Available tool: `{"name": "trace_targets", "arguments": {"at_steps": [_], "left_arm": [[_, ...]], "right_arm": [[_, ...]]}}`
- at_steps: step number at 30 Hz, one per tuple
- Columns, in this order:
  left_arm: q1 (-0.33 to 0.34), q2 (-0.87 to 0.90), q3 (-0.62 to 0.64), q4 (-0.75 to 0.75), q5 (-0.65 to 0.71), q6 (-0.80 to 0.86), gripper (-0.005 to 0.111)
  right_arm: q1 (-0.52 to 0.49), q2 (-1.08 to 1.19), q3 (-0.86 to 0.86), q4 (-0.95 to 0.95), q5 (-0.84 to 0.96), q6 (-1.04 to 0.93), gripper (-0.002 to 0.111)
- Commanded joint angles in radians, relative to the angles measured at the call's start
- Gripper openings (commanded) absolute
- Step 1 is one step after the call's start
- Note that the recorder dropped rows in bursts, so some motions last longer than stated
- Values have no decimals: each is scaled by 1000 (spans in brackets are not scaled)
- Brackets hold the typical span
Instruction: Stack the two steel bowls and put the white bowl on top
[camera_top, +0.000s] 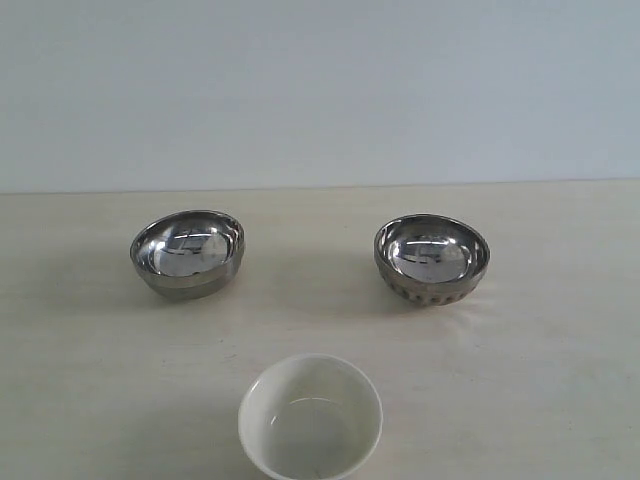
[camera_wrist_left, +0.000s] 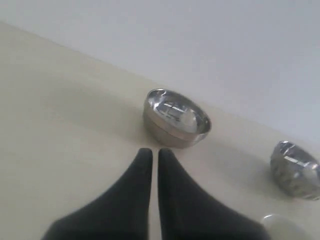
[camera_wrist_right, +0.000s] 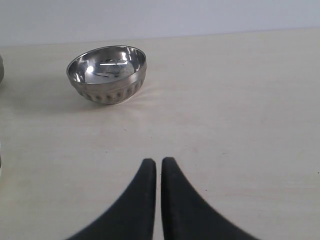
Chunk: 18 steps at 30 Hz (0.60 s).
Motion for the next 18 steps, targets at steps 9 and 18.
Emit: {"name": "trace_targets", "arguments": {"at_steps": [9,18], "left_arm": [[3,-4,4,-525,-75,-13,4],[3,-4,4,-593,-176,-13,4]], "right_arm": [[-7,2,0,-6,-14,-3,0],[-7,2,0,-6,-14,-3,0]]}}
